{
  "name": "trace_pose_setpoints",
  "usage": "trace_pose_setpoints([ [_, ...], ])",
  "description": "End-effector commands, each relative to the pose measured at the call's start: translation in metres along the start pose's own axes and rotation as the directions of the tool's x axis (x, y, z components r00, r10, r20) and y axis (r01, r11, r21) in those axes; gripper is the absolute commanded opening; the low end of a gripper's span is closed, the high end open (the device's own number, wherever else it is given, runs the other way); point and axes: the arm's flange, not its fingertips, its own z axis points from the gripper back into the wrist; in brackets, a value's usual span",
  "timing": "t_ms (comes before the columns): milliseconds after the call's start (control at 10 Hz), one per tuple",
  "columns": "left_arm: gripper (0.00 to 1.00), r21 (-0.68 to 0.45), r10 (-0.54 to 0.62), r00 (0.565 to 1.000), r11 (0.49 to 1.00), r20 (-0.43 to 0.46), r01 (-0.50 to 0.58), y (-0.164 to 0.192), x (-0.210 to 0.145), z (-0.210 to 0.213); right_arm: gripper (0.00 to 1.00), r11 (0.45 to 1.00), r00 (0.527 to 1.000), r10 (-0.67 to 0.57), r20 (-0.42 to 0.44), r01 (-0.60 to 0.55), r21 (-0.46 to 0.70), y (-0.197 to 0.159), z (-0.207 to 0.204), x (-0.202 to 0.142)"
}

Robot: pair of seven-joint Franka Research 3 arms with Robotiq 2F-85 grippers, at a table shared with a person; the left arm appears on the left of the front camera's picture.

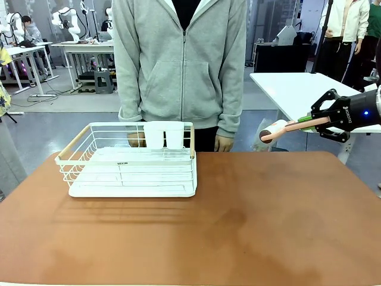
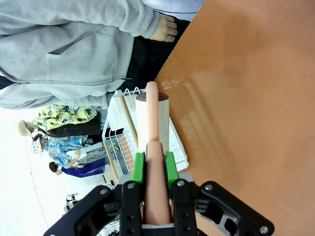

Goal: Clean the table.
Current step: Clean the table with the Lint Roller when the human lifts the Dish drying rack.

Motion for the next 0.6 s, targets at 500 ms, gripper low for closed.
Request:
trace_pose_setpoints([
  [500,1.00,0.003,-0.010,1.000,1.000,-0.009,0.010,0.0007,-0.0026,0.0029,0.00,1.000,1.000,0.000,-0.002,0.000,-0.001,0.0004,-0.0006,-0.0008],
])
